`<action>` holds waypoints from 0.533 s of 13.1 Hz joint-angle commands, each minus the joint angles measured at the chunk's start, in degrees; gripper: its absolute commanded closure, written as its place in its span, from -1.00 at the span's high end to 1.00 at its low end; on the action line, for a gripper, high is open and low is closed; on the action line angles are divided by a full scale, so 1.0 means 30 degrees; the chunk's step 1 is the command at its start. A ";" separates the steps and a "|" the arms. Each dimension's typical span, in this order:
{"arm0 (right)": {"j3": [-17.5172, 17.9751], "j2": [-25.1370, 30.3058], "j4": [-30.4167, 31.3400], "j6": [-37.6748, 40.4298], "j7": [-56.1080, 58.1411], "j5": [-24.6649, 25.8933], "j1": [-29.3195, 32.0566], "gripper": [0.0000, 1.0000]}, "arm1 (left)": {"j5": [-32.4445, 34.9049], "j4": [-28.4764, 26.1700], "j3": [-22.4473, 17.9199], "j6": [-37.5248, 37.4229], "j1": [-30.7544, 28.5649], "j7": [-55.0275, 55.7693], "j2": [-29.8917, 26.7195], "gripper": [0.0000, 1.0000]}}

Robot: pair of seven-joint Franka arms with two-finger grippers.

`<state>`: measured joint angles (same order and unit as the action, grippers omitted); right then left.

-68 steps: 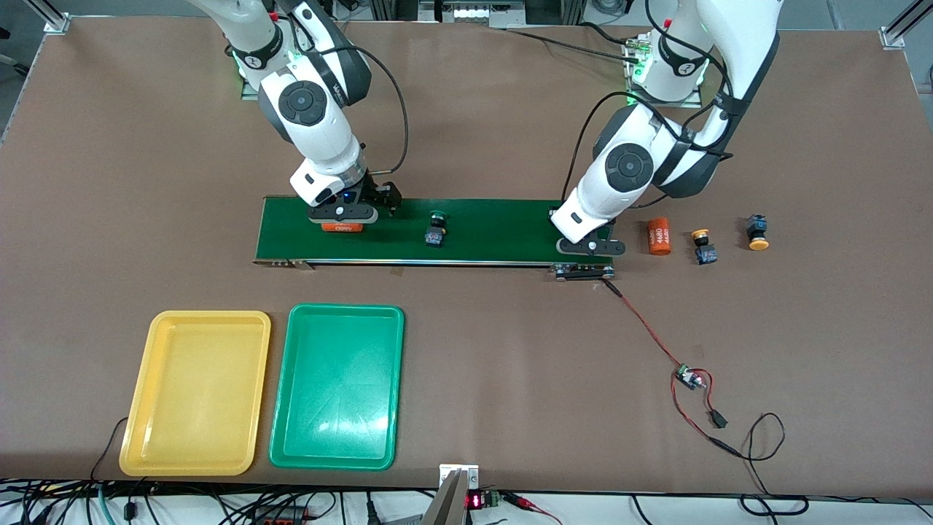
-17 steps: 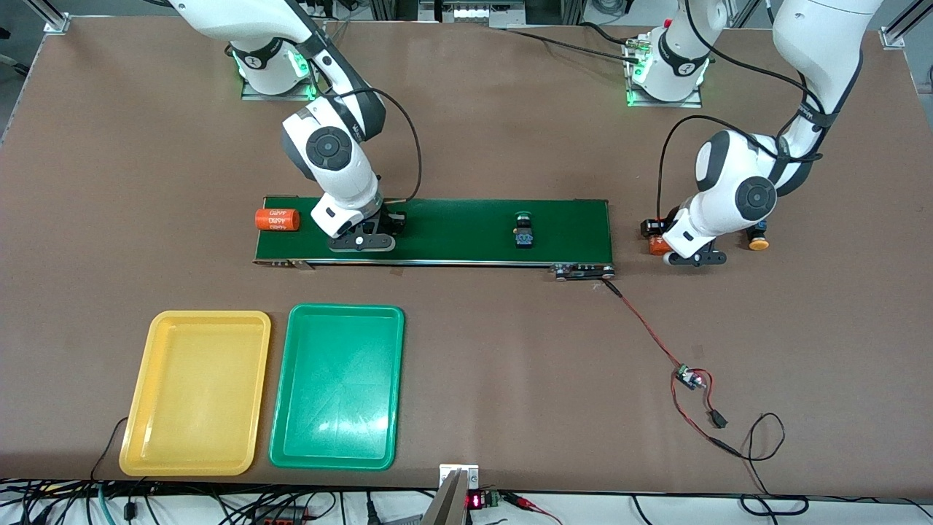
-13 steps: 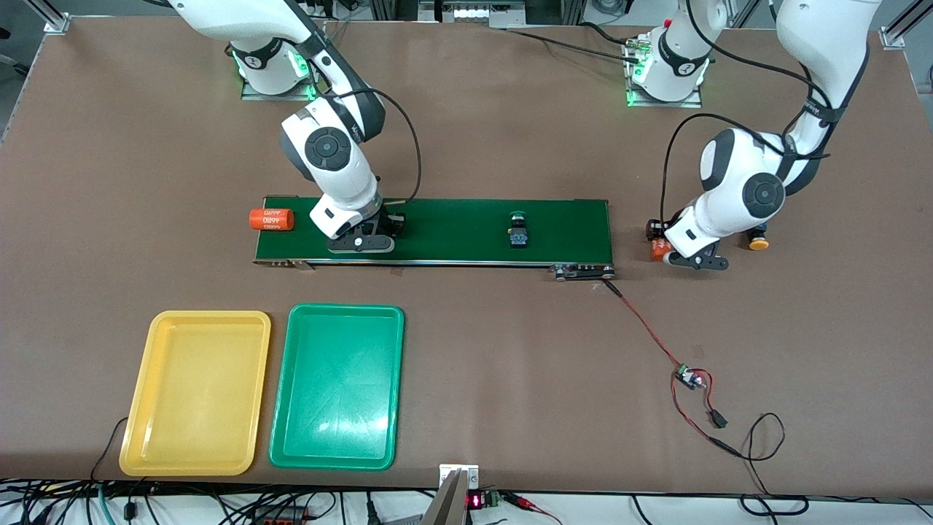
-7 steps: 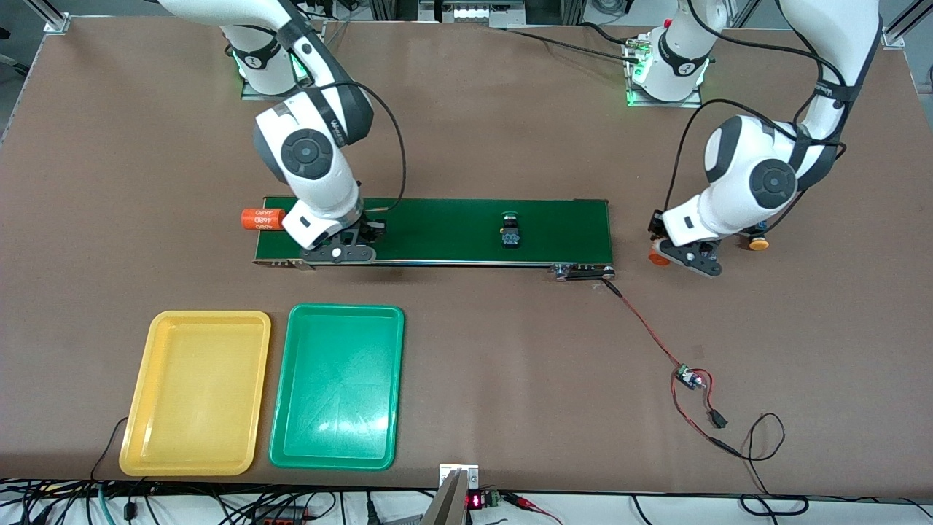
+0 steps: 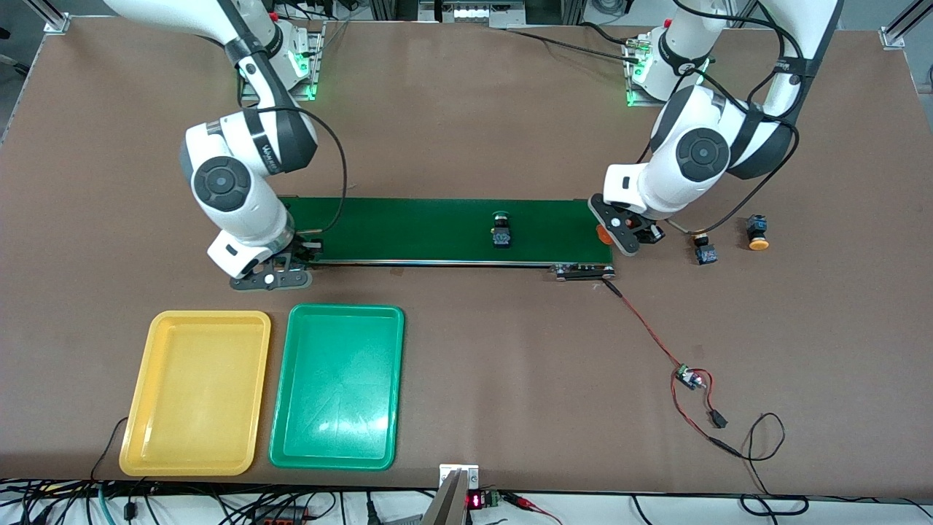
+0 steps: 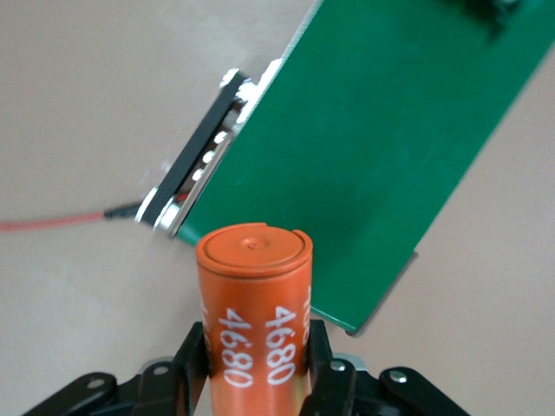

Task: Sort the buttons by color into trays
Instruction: 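Drop the button in the green tray with the right gripper while the left gripper moves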

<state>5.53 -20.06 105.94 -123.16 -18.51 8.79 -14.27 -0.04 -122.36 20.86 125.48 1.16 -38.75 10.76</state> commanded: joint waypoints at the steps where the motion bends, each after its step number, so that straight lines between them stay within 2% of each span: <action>1: 0.0090 -0.0955 -0.0798 -0.1153 0.0252 0.0089 0.0098 -1.00 | -0.0135 0.0092 -0.0126 0.0913 0.0665 -0.3274 0.0774 -1.00; 4: 0.0090 -0.3237 -0.2466 -0.1984 0.0311 0.0089 0.0098 -1.00 | -0.0105 0.0092 -0.0126 0.1939 0.1077 -0.4743 0.1536 -1.00; 7: -0.0346 -0.6283 -0.5129 -0.2042 0.0106 0.0031 0.0012 -1.00 | -0.0134 0.0092 -0.0126 0.2558 0.1867 -0.4807 0.1861 -1.00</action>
<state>5.31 -31.91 98.29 -129.80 -18.42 8.78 -14.26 -0.04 -122.45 20.90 132.61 5.23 -51.34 16.12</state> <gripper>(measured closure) 0.599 0.507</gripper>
